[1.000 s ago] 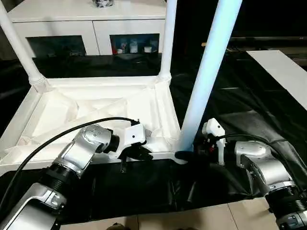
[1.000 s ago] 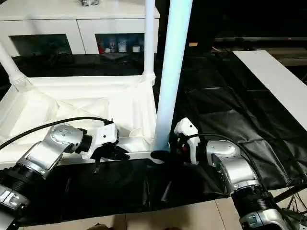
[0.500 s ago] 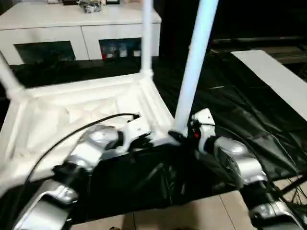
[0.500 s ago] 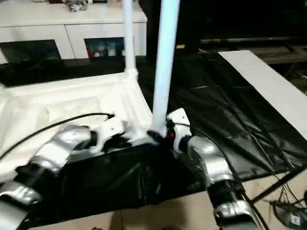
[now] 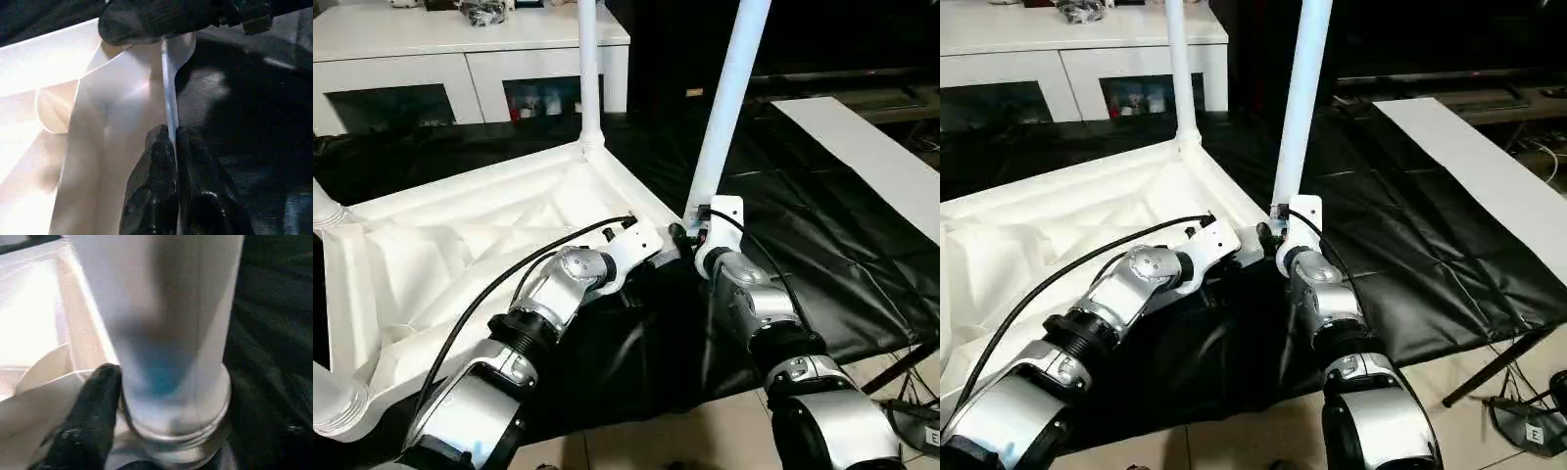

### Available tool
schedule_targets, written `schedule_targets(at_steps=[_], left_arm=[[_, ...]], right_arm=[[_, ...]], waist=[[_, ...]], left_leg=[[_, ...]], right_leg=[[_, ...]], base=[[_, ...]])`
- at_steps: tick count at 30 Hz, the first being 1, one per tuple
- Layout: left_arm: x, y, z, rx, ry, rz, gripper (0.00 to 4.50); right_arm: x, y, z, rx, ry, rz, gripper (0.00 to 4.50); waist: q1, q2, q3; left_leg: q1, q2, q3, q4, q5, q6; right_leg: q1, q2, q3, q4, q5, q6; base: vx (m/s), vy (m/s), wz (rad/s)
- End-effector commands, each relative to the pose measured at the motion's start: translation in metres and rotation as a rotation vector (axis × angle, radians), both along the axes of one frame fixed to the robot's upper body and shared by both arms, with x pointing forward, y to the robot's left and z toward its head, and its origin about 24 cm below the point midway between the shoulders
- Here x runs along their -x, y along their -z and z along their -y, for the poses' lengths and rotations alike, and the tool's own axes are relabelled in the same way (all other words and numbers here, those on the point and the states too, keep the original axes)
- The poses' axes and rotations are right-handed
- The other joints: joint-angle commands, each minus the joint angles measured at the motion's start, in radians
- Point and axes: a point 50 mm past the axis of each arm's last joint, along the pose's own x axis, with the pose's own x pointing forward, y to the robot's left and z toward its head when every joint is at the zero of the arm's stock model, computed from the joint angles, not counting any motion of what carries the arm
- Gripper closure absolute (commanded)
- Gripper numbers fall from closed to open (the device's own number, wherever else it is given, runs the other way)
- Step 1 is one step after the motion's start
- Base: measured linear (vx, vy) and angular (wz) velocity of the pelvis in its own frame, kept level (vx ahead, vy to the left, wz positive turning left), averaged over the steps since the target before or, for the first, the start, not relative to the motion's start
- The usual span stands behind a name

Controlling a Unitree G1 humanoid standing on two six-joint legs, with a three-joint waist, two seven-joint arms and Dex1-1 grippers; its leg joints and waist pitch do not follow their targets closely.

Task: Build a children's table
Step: Rotate leg to tighten

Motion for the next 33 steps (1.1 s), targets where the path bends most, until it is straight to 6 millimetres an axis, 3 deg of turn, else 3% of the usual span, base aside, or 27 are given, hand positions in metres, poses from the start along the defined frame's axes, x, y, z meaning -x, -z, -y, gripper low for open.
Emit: schedule_targets(at_steps=[1, 5, 6, 7, 9, 11, 12, 13, 14, 15, 16, 18, 19, 23, 25, 28, 29, 33], left_arm=[[-0.002, -0.016, 0.006, 0.018, 0.071, 0.098, 4.5], [-0.001, -0.016, -0.003, 0.003, 0.095, 0.105, 4.5], [0.001, -0.016, -0.007, 0.001, 0.116, 0.108, 4.5], [0.001, -0.016, -0.007, 0.001, 0.116, 0.108, 4.5], [0.008, -0.016, -0.016, 0.015, 0.198, 0.08, 4.5], [0.008, -0.016, -0.016, 0.015, 0.198, 0.08, 4.5], [0.023, -0.014, -0.027, 0.041, 0.337, 0.005, 4.5], [0.023, -0.014, -0.027, 0.041, 0.337, 0.005, 4.5], [0.03, -0.013, -0.032, 0.057, 0.401, -0.042, 4.5], [0.038, -0.014, -0.036, 0.088, 0.46, -0.101, 4.5], [0.039, -0.014, -0.036, 0.09, 0.463, -0.104, 4.5], [0.041, -0.016, -0.036, 0.105, 0.487, -0.121, 4.5], [0.048, -0.017, -0.037, 0.118, 0.526, -0.166, 4.5], [0.051, -0.017, -0.039, 0.114, 0.548, -0.186, 4.5], [0.051, -0.018, -0.041, 0.107, 0.547, -0.18, 4.5], [0.05, -0.019, -0.044, 0.098, 0.538, -0.178, 4.5], [0.05, -0.019, -0.044, 0.098, 0.538, -0.178, 4.5], [0.05, -0.019, -0.047, 0.093, 0.528, -0.183, 4.5]], right_arm=[[0.0, -0.009, -0.005, 0.009, -0.069, 0.061, 0.67], [0.004, -0.015, 0.011, 0.054, -0.129, 0.106, 0.35], [0.008, -0.018, 0.019, 0.077, -0.191, 0.13, 0.35], [0.008, -0.018, 0.019, 0.077, -0.191, 0.13, 0.24], [0.025, -0.02, 0.037, 0.16, -0.385, 0.138, 0.06], [0.025, -0.02, 0.037, 0.16, -0.385, 0.138, 0.06], [0.054, -0.022, 0.053, 0.206, -0.681, 0.128, 0.06], [0.054, -0.022, 0.053, 0.206, -0.681, 0.128, 0.06], [0.064, -0.024, 0.059, 0.204, -0.763, 0.117, 0.06], [0.069, -0.026, 0.065, 0.191, -0.813, 0.117, 0.06], [0.069, -0.026, 0.065, 0.191, -0.814, 0.118, 0.06], [0.07, -0.027, 0.067, 0.19, -0.815, 0.123, 0.06], [0.071, -0.026, 0.068, 0.171, -0.834, 0.111, 0.06], [0.074, -0.025, 0.068, 0.168, -0.876, 0.084, 0.06], [0.075, -0.025, 0.068, 0.171, -0.894, 0.075, 0.06], [0.076, -0.023, 0.068, 0.158, -0.92, 0.055, 0.06], [0.076, -0.023, 0.068, 0.158, -0.92, 0.055, 0.33], [0.078, -0.02, 0.069, 0.151, -0.942, 0.037, 0.55]], waist=[[0.008, -0.007, -0.071], [0.018, -0.007, -0.074], [0.031, -0.009, -0.077], [0.032, -0.009, -0.079], [0.038, -0.003, -0.08], [0.04, -0.005, -0.08], [0.046, 0.001, -0.079], [0.055, -0.005, -0.077], [0.057, -0.003, -0.074], [0.06, -0.002, -0.077], [0.058, -0.001, -0.075], [0.055, 0.0, -0.072], [0.056, -0.002, -0.069], [0.058, -0.002, -0.065], [0.056, -0.006, -0.064], [0.055, -0.011, -0.063], [0.055, -0.01, -0.063], [0.057, -0.012, -0.067]], left_leg=[[0.012, 0.047, -0.029, -0.081, -0.32, 0.046], [0.012, 0.048, -0.024, -0.076, -0.273, 0.059], [0.01, 0.051, -0.023, -0.074, -0.236, 0.073], [0.009, 0.05, -0.021, -0.072, -0.218, 0.078], [0.004, 0.05, -0.02, -0.068, -0.172, 0.105], [0.002, 0.052, -0.019, -0.066, -0.142, 0.121], [0.004, 0.047, -0.021, -0.065, -0.154, 0.121], [0.004, 0.056, -0.021, -0.068, -0.168, 0.131], [0.009, 0.059, -0.018, -0.069, -0.172, 0.137], [0.012, 0.06, -0.019, -0.068, -0.177, 0.13], [0.007, 0.06, -0.018, -0.07, -0.177, 0.125], [0.012, 0.06, -0.016, -0.072, -0.197, 0.114], [0.018, 0.063, -0.016, -0.074, -0.235, 0.089], [0.025, 0.064, -0.016, -0.079, -0.286, 0.056], [0.02, 0.061, -0.019, -0.081, -0.3, 0.044], [0.016, 0.06, -0.02, -0.081, -0.293, 0.042], [0.016, 0.06, -0.021, -0.081, -0.292, 0.042], [0.013, 0.059, -0.019, -0.078, -0.252, 0.054]], right_leg=[[0.039, -0.06, 0.032, -0.067, -0.376, -0.182], [0.038, -0.058, 0.036, -0.058, -0.334, -0.196], [0.043, -0.055, 0.038, -0.05, -0.279, -0.192], [0.041, -0.055, 0.04, -0.045, -0.25, -0.2], [0.046, -0.053, 0.039, -0.035, -0.185, -0.219], [0.046, -0.052, 0.039, -0.029, -0.142, -0.234], [0.048, -0.049, 0.036, -0.031, -0.159, -0.239], [0.058, -0.05, 0.038, -0.033, -0.158, -0.225], [0.047, -0.054, 0.043, -0.031, -0.146, -0.237], [0.047, -0.055, 0.044, -0.028, -0.151, -0.249], [0.046, -0.053, 0.043, -0.027, -0.152, -0.259], [0.04, -0.05, 0.042, -0.033, -0.188, -0.258], [0.036, -0.051, 0.044, -0.038, -0.242, -0.251], [0.028, -0.049, 0.047, -0.045, -0.312, -0.229], [0.032, -0.053, 0.047, -0.049, -0.36, -0.204], [0.033, -0.055, 0.047, -0.051, -0.381, -0.186], [0.033, -0.055, 0.047, -0.05, -0.384, -0.184], [0.035, -0.055, 0.047, -0.046, -0.344, -0.188]], base=[[0.0, 0.0, 0.0], [0.0, 0.0, 0.0], [0.0, 0.0, 0.0], [0.0, 0.0, 0.0], [0.031, -0.016, 0.02], [0.0, 0.0, 0.0], [0.0, 0.0, 0.0], [0.0, 0.0, 0.0], [0.063, -0.006, 0.01], [0.054, -0.001, 0.02], [0.0, 0.0, 0.0], [0.0, 0.0, 0.0], [0.0, 0.0, 0.0], [0.0, 0.0, 0.0], [0.0, 0.0, 0.0], [0.0, 0.0, 0.0], [0.0, 0.0, 0.0], [0.0, 0.0, 0.0]])
